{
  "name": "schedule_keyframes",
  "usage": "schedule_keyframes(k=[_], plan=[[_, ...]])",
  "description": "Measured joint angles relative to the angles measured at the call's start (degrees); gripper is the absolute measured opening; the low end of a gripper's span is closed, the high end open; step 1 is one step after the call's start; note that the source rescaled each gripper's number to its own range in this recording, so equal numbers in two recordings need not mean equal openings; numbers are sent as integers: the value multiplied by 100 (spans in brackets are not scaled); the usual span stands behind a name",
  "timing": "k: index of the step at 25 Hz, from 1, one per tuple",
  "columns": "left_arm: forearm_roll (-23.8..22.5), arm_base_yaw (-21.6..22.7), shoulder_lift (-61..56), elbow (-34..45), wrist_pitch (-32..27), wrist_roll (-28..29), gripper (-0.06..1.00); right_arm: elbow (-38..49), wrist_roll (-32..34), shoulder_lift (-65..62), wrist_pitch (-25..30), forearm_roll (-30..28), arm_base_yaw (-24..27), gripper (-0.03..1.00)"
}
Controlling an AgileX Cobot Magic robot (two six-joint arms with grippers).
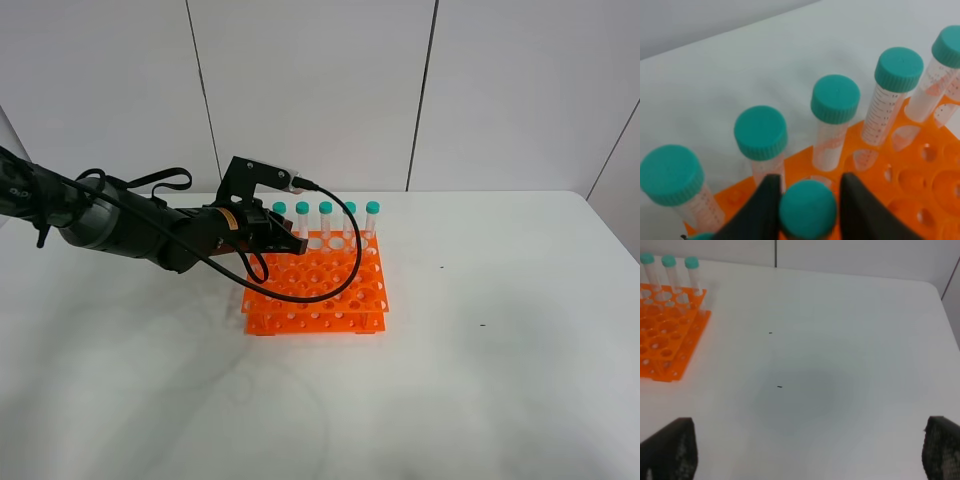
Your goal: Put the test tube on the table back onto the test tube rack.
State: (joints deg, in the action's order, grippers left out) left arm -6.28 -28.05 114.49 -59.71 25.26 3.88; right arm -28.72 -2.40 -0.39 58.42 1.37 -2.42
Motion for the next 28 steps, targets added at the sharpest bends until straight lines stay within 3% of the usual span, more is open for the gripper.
schedule_keyframes(k=[2,4,9,18,20,25,28], plan=[[0,0,0,0,-52,29,43,0,0,0,0,0,0,100],[0,0,-42,0,-111,84,54,0,0,0,0,0,0,100],[0,0,-438,0,-270,129,59,0,0,0,0,0,0,100],[6,-5,-1801,0,-892,129,60,0,0,0,0,0,0,100],[6,-5,-2176,0,-1293,160,62,0,0,0,0,0,0,100],[27,30,-2683,-69,-2929,250,94,0,0,0,0,0,0,100],[98,213,-2512,-501,-4555,213,98,0,0,0,0,-5,0,100]])
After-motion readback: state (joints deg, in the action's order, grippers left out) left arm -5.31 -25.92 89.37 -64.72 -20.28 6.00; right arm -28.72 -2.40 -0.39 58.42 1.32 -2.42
